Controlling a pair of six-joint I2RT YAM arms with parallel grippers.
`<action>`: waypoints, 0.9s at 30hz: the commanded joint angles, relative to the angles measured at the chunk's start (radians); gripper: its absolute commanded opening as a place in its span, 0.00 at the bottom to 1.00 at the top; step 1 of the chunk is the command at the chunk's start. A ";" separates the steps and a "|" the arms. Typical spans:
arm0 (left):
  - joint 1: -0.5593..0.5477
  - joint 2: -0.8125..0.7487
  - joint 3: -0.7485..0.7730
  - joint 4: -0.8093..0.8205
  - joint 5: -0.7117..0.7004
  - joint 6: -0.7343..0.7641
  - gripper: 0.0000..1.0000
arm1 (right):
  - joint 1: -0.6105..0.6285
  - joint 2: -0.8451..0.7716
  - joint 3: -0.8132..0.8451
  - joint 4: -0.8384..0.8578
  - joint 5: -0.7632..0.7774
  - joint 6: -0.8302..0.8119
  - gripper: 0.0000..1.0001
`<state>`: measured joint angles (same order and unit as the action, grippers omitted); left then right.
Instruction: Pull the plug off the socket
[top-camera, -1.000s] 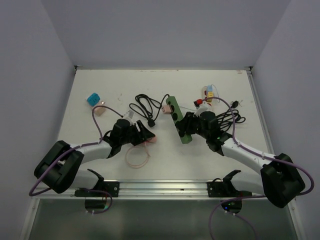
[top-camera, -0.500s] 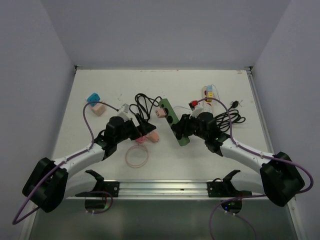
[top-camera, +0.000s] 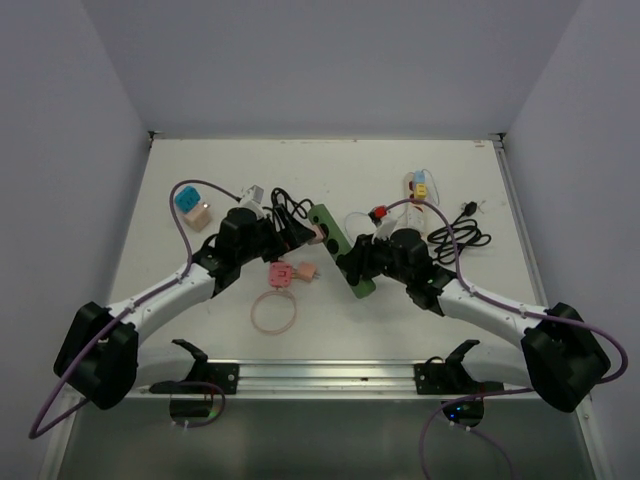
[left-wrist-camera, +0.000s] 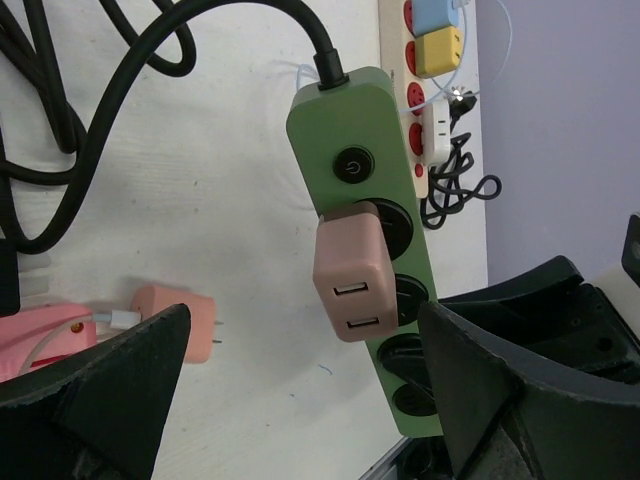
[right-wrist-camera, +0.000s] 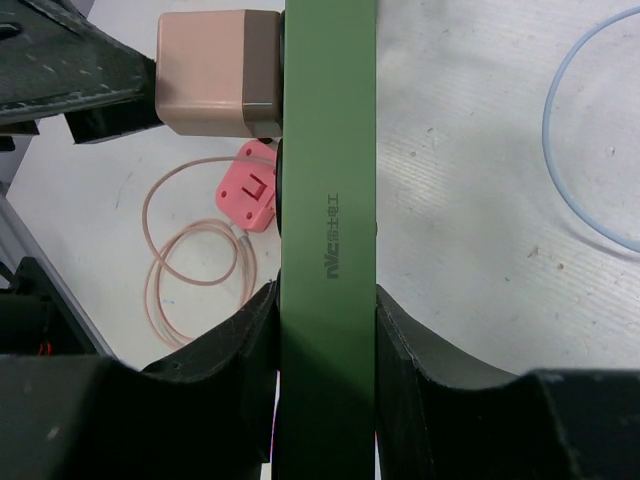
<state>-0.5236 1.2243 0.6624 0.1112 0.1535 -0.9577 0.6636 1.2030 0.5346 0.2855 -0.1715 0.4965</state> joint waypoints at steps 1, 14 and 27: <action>0.007 0.004 0.039 -0.015 -0.020 0.007 0.99 | 0.022 -0.031 0.025 0.066 -0.020 -0.026 0.00; -0.009 0.083 0.040 0.111 0.023 -0.082 0.64 | 0.088 0.007 0.039 0.116 0.020 -0.006 0.00; -0.018 0.037 -0.037 0.192 0.054 -0.107 0.00 | 0.114 0.087 0.051 0.175 0.013 0.030 0.35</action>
<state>-0.5304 1.3041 0.6403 0.2207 0.1619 -1.0595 0.7700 1.2751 0.5350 0.3450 -0.1329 0.5079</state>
